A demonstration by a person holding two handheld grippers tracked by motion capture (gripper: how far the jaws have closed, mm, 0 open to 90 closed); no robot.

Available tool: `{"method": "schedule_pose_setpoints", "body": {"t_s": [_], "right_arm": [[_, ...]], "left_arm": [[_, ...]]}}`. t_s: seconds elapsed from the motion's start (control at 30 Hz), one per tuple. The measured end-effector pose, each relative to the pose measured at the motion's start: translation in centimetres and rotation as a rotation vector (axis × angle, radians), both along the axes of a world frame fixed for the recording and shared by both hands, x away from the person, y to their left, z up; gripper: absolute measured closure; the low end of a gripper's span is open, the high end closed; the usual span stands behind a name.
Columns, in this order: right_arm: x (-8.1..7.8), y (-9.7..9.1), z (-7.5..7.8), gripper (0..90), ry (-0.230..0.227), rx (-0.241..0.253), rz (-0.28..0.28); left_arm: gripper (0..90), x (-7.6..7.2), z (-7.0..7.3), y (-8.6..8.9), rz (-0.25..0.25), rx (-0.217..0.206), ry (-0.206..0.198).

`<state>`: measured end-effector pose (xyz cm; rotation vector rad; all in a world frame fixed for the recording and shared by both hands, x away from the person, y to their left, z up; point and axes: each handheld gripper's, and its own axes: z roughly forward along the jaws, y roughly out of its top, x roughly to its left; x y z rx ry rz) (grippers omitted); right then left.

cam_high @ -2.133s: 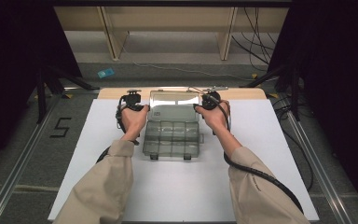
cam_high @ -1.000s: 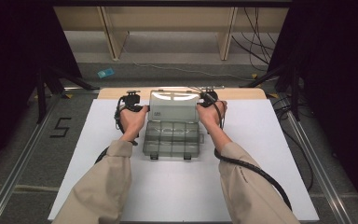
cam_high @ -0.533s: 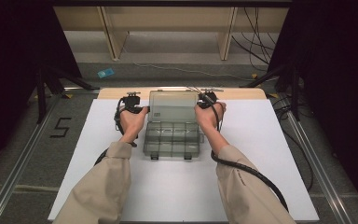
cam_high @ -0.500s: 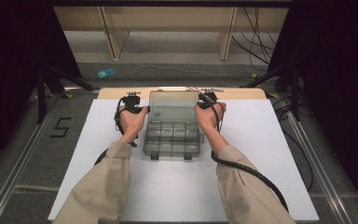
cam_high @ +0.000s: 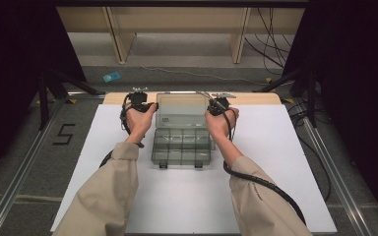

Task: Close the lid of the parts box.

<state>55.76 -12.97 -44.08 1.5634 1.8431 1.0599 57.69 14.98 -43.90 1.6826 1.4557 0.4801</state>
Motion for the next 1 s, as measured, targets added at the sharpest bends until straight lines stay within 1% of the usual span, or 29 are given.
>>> {"method": "schedule_pose_setpoints", "body": {"t_s": [0.07, 0.1, 0.13, 0.17, 0.23, 0.27, 0.37, 0.4, 0.43, 0.5, 0.67, 0.7, 0.8, 0.83, 0.87, 0.9, 0.93, 1.0], "right_arm": [[-0.1, 0.0, 0.0, 89.1, -0.008, -0.001, 0.002], [-0.1, 0.0, 0.0, 89.1, -0.008, -0.001, 0.002], [-0.1, -0.1, 0.0, 89.2, -0.015, -0.003, 0.009], [-0.1, 0.0, 0.0, 89.2, -0.017, 0.009, 0.003], [-0.2, 0.0, 0.0, 89.2, -0.013, 0.006, 0.007], [-0.2, 0.0, 0.0, 89.2, -0.019, 0.008, 0.007], [-0.3, 0.0, 0.1, 89.2, -0.015, 0.010, 0.007], [-0.4, -0.1, 0.1, 89.2, -0.015, 0.012, 0.007], [-0.4, -0.1, 0.2, 89.2, -0.014, 0.010, 0.011], [-0.4, -0.1, 0.2, 89.3, -0.013, 0.010, 0.012], [-0.4, -0.2, 0.2, 89.2, -0.011, 0.010, 0.015], [-0.4, -0.3, 0.2, 89.2, -0.015, 0.011, 0.020], [-0.4, -0.3, 0.1, 89.3, -0.016, 0.009, 0.020], [-0.4, -0.3, 0.1, 89.3, -0.014, 0.010, 0.018], [-0.4, -0.3, 0.1, 89.3, -0.021, 0.014, 0.017], [-0.4, -0.3, 0.1, 89.3, -0.021, 0.014, 0.017], [-0.4, -0.2, 0.1, 89.2, -0.010, 0.022, 0.010], [-0.4, -0.2, 0.1, 89.2, -0.008, 0.029, 0.009]], "left_arm": [[75.1, 0.3, 0.3, -0.1, 0.005, -0.017, -0.010], [75.1, 0.4, 0.5, 0.1, -0.013, 0.008, 0.001], [75.3, 0.6, 0.7, 0.0, -0.013, 0.004, 0.000], [75.6, 0.7, 0.7, -0.1, 0.005, -0.010, -0.005], [75.9, 0.9, 0.8, -0.2, 0.005, -0.012, -0.006], [76.2, 0.9, 1.0, 0.0, -0.013, 0.007, 0.007], [78.1, 1.0, 1.1, -0.1, -0.015, 0.011, 0.016], [78.7, 1.1, 1.1, -0.3, -0.010, 0.002, 0.011], [79.3, 1.2, 1.0, -0.5, 0.009, -0.013, 0.017], [80.3, 1.3, 0.9, -0.6, 0.004, -0.010, 0.014], [84.6, 1.2, 0.9, -0.6, 0.014, -0.002, 0.017], [86.5, 1.1, 1.1, -0.4, -0.001, 0.024, 0.028], [87.6, 1.0, 1.2, -0.5, 0.007, 0.023, 0.026], [87.9, 1.0, 1.1, -0.7, 0.023, 0.005, 0.014], [88.1, 0.9, 1.2, -0.7, 0.015, 0.022, 0.019], [88.1, 0.8, 1.3, -0.7, 0.015, 0.027, 0.020], [88.2, 0.8, 1.3, -0.7, 0.017, 0.025, 0.018], [88.4, 0.7, 1.4, -0.6, 0.018, 0.026, 0.017]]}}
